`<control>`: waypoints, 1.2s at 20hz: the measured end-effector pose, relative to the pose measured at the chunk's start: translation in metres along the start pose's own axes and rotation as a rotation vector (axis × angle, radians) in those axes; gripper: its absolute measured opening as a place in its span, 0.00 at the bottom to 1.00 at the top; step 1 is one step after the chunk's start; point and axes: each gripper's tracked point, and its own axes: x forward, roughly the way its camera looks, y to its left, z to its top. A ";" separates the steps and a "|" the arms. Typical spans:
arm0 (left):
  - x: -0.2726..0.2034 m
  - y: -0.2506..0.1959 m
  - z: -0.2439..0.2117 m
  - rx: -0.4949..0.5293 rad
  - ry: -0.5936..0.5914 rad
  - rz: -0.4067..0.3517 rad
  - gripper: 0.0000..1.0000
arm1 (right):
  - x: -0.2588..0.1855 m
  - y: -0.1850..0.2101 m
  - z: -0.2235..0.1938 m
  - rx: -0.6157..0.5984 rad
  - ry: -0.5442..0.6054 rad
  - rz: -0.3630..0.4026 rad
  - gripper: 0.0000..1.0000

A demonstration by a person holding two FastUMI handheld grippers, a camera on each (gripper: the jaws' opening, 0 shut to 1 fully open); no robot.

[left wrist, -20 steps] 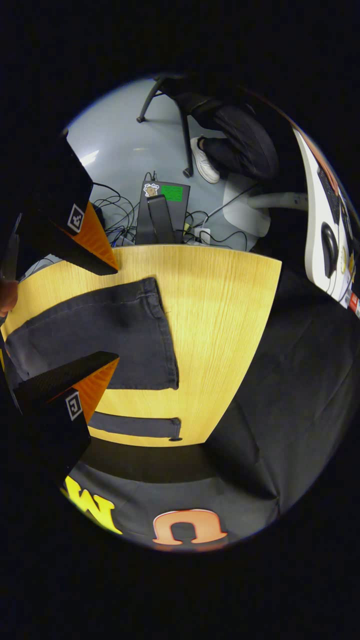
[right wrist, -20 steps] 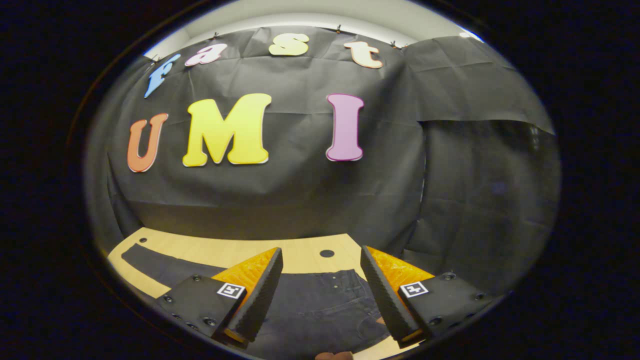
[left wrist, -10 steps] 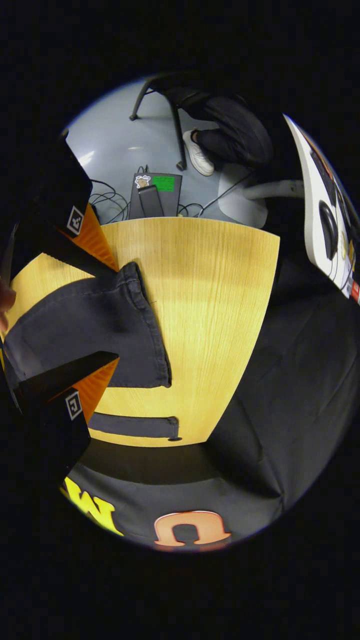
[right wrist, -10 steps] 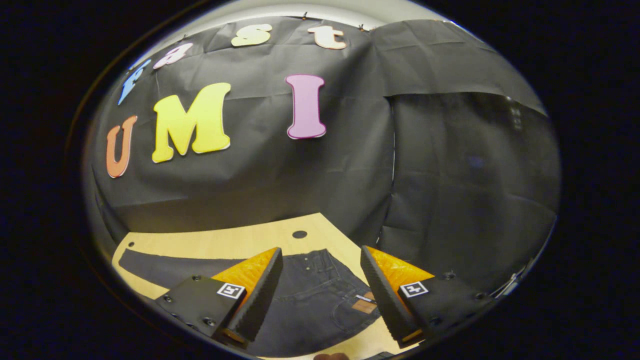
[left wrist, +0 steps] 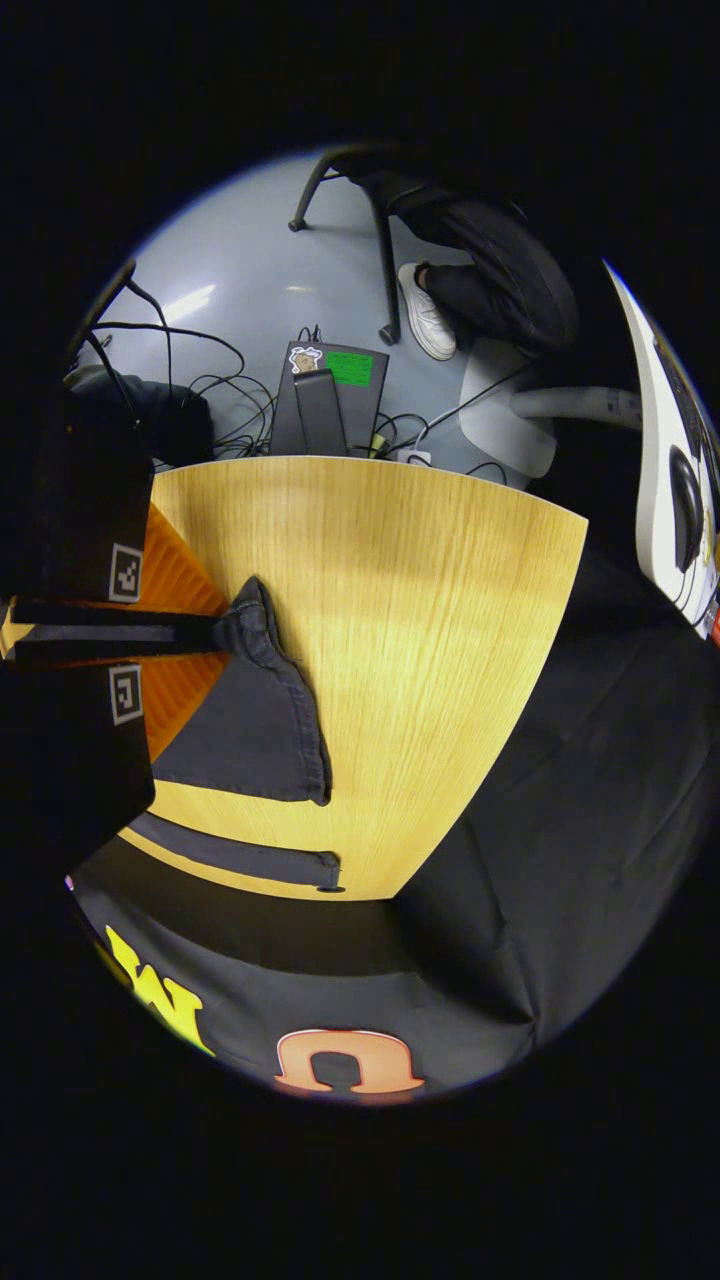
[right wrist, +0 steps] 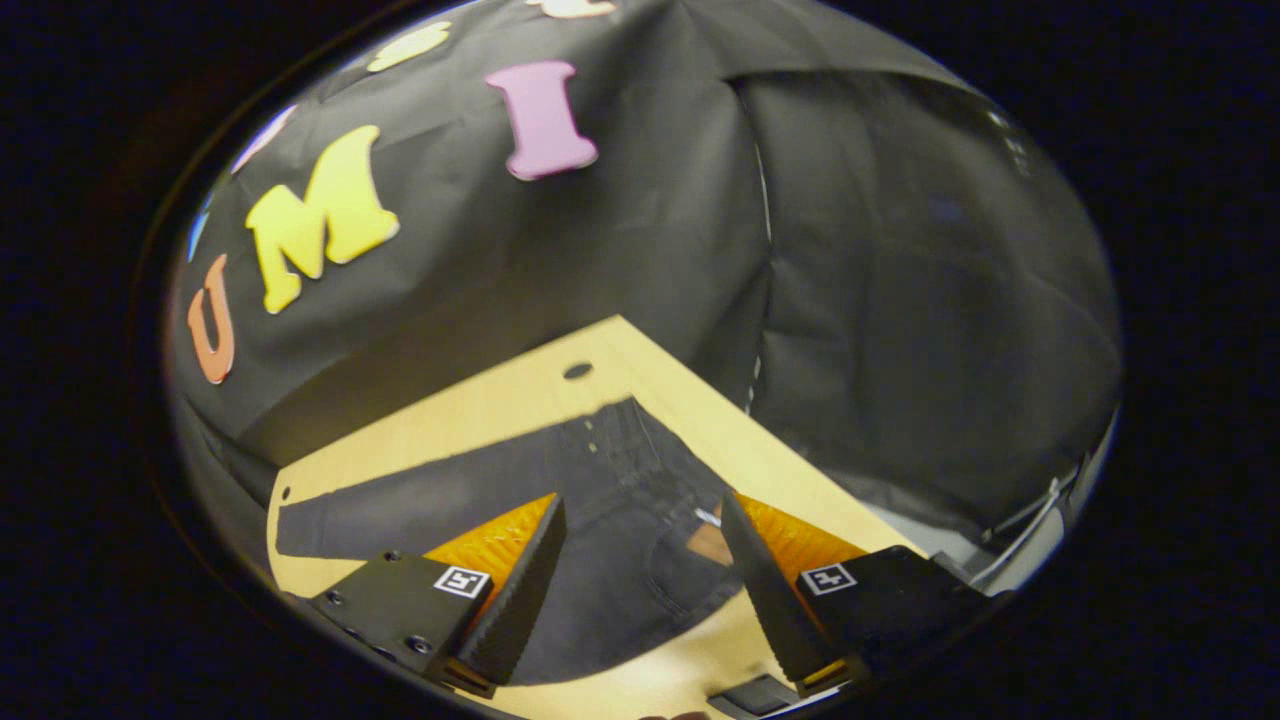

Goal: Grasp the waist and the cuffs of the jeans and fold them to make the two legs overlap; first hold the waist and fold one-third of the jeans toward the cuffs, then hold the cuffs and fold the remaining one-third in the same direction to finish folding.

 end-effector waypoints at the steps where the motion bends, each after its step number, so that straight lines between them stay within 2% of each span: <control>1: 0.001 0.000 0.000 0.001 0.005 0.001 0.08 | 0.010 -0.013 -0.011 0.026 0.058 -0.037 0.93; 3: 0.000 0.000 0.000 -0.008 0.017 -0.001 0.08 | 0.022 -0.038 -0.033 0.087 0.170 -0.113 0.93; 4: 0.001 0.000 0.000 -0.017 0.019 -0.003 0.07 | 0.027 -0.044 -0.045 0.127 0.221 -0.139 0.98; 5: 0.001 0.000 0.000 -0.022 0.020 -0.005 0.07 | 0.032 -0.045 -0.055 0.172 0.266 -0.148 0.94; 6: 0.001 0.000 0.001 -0.021 0.020 -0.006 0.07 | 0.036 -0.042 -0.061 0.222 0.291 -0.144 0.99; 8: 0.001 0.000 0.000 -0.020 0.024 -0.002 0.07 | 0.044 -0.036 -0.072 0.318 0.340 -0.136 0.97; 9: 0.001 0.000 0.000 -0.021 0.028 -0.001 0.07 | 0.048 -0.037 -0.079 0.353 0.378 -0.147 0.90; 10: 0.001 0.000 0.000 -0.024 0.030 -0.001 0.07 | 0.042 -0.039 -0.069 0.374 0.336 -0.147 0.95; 11: 0.001 -0.001 0.000 -0.028 0.032 -0.002 0.07 | 0.055 -0.039 -0.068 0.391 0.350 -0.141 0.84; 12: 0.000 0.000 0.000 -0.034 0.034 -0.002 0.07 | 0.056 -0.041 -0.076 0.398 0.390 -0.160 0.68; 13: 0.001 -0.001 0.000 -0.040 0.036 0.000 0.12 | 0.061 -0.049 -0.076 0.400 0.370 -0.196 0.52; 14: 0.000 -0.001 0.001 -0.039 0.036 0.003 0.07 | 0.059 -0.049 -0.078 0.413 0.387 -0.192 0.36; 15: 0.001 -0.001 0.001 -0.035 0.035 0.005 0.07 | 0.056 -0.048 -0.074 0.416 0.386 -0.183 0.20; 16: 0.002 -0.002 0.001 -0.030 0.034 0.000 0.07 | 0.054 -0.051 -0.076 0.414 0.383 -0.179 0.20; 17: 0.001 -0.002 0.001 -0.028 0.036 -0.004 0.07 | 0.058 -0.050 -0.076 0.421 0.379 -0.177 0.05; 18: 0.001 -0.002 0.001 -0.030 0.039 -0.007 0.07 | 0.059 -0.050 -0.075 0.409 0.375 -0.174 0.08; 21: 0.001 -0.002 0.001 -0.031 0.051 -0.010 0.06 | 0.057 -0.051 -0.074 0.378 0.372 -0.164 0.08; 23: 0.000 -0.004 0.001 -0.031 0.061 -0.010 0.04 | 0.055 -0.048 -0.070 0.412 0.363 -0.138 0.08; 24: 0.000 -0.006 0.000 -0.038 0.065 -0.014 0.04 | 0.054 -0.046 -0.066 0.431 0.357 -0.123 0.05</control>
